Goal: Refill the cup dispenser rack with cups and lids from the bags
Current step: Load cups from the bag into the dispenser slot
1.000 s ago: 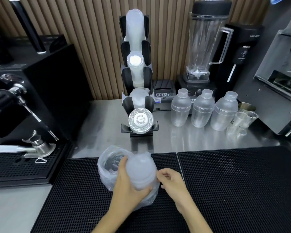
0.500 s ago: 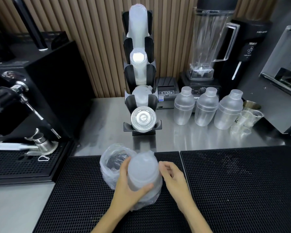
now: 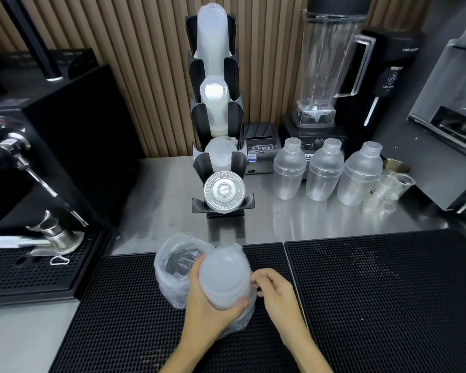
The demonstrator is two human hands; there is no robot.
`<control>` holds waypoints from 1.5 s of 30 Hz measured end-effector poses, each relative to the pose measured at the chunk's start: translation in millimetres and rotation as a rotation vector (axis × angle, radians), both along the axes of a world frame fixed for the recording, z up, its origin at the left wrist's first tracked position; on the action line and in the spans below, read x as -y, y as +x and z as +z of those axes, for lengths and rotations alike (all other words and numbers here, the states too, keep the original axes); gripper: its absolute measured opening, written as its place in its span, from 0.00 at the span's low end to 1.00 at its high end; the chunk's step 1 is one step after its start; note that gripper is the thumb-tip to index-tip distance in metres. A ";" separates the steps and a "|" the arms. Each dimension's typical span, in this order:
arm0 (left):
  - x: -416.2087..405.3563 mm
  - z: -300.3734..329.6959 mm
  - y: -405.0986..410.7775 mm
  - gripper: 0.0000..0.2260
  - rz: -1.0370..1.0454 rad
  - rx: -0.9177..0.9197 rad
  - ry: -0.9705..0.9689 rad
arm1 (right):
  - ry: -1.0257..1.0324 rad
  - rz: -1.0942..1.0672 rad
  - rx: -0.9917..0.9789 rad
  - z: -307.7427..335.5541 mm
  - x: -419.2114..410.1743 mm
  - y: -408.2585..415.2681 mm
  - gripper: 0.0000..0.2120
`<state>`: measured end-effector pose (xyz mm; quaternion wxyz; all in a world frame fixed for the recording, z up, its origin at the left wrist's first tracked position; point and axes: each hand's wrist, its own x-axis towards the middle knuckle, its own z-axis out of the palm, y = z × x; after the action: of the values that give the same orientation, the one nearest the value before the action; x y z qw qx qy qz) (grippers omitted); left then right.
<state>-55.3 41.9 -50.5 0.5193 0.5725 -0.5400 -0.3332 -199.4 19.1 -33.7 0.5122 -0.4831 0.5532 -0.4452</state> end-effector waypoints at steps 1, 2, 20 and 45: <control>-0.6 -0.3 -0.3 0.47 -0.003 -0.007 0.002 | -0.007 0.027 0.009 0.5 -2.4 -1.4 0.06; -1.0 -0.2 -0.2 0.47 -0.003 -0.013 0.004 | -0.025 0.053 -0.015 0.5 -4.6 -2.5 0.04; 1.3 12.2 -2.8 0.52 0.010 0.040 -0.059 | -0.194 -0.196 -0.892 -40.3 -21.2 19.6 0.07; 41.7 79.6 1.0 0.43 -0.315 1.016 0.431 | 0.086 0.115 -0.045 -23.7 4.2 26.9 0.35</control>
<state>-54.3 0.1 29.2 0.0101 0.6663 -0.7204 -0.1922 -172.4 14.9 -57.5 0.5447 -0.5016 0.5546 -0.3797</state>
